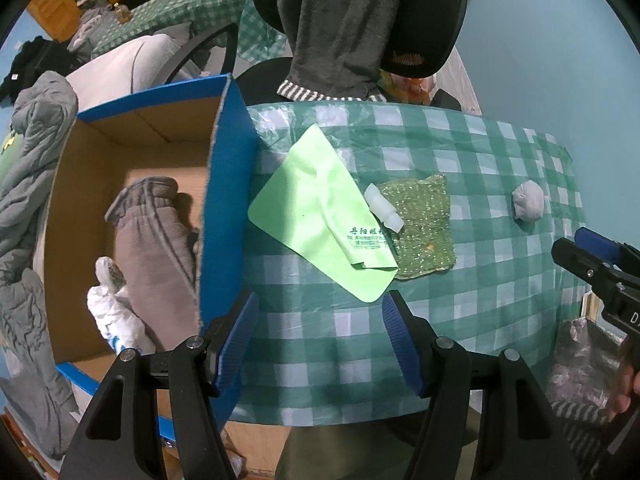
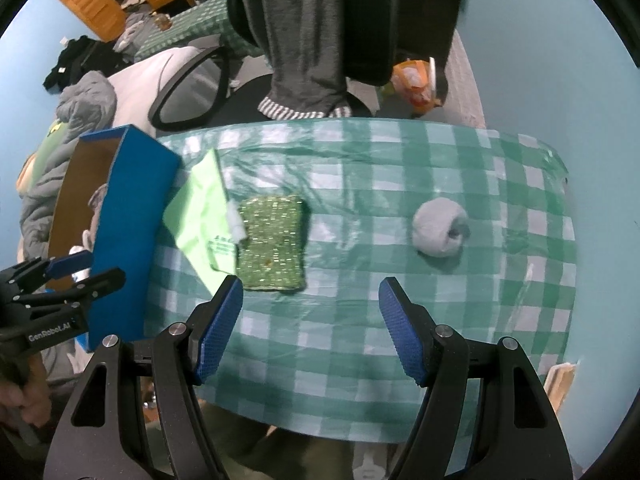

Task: Organize soft objects
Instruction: 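Close the right tool on the grey sock ball while the left tool approaches the green cloth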

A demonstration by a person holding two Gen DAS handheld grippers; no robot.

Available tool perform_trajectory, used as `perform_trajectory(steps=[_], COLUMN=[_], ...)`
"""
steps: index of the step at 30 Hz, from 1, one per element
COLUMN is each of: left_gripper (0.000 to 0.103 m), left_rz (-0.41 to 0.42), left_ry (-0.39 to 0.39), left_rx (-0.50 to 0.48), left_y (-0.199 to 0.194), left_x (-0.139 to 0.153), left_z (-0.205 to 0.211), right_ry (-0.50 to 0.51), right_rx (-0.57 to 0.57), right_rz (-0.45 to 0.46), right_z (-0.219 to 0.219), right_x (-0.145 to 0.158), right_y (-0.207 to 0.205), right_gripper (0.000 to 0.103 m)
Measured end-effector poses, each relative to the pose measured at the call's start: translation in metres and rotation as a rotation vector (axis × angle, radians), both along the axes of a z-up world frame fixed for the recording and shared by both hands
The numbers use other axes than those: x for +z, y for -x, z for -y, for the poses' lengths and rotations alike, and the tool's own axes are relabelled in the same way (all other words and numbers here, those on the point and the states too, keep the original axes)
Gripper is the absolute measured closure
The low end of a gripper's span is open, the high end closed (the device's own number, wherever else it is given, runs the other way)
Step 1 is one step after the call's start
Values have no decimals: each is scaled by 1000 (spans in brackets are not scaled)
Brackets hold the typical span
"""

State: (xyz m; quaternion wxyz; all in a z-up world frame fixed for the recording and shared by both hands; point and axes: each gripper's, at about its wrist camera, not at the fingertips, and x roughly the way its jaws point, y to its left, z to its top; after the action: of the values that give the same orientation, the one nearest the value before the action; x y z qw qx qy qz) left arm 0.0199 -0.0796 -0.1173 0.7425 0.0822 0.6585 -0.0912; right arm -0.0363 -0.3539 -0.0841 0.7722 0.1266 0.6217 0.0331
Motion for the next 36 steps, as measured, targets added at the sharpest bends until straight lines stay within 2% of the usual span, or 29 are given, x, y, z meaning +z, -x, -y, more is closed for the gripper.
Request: perform_trajectory(steps=[17, 36], left_gripper=[33, 33], left_rz=[-49, -103], left_ry=[-40, -82], left_rx=[29, 86], left_y=[-17, -35], left_x=[-38, -73], left_z=[21, 22], right_ry=[31, 47], right_rx=[-80, -37], right_rz=[-52, -135], right_z=[76, 96], right_x=[-36, -96], right_y=[-9, -37], right_gripper=[31, 31])
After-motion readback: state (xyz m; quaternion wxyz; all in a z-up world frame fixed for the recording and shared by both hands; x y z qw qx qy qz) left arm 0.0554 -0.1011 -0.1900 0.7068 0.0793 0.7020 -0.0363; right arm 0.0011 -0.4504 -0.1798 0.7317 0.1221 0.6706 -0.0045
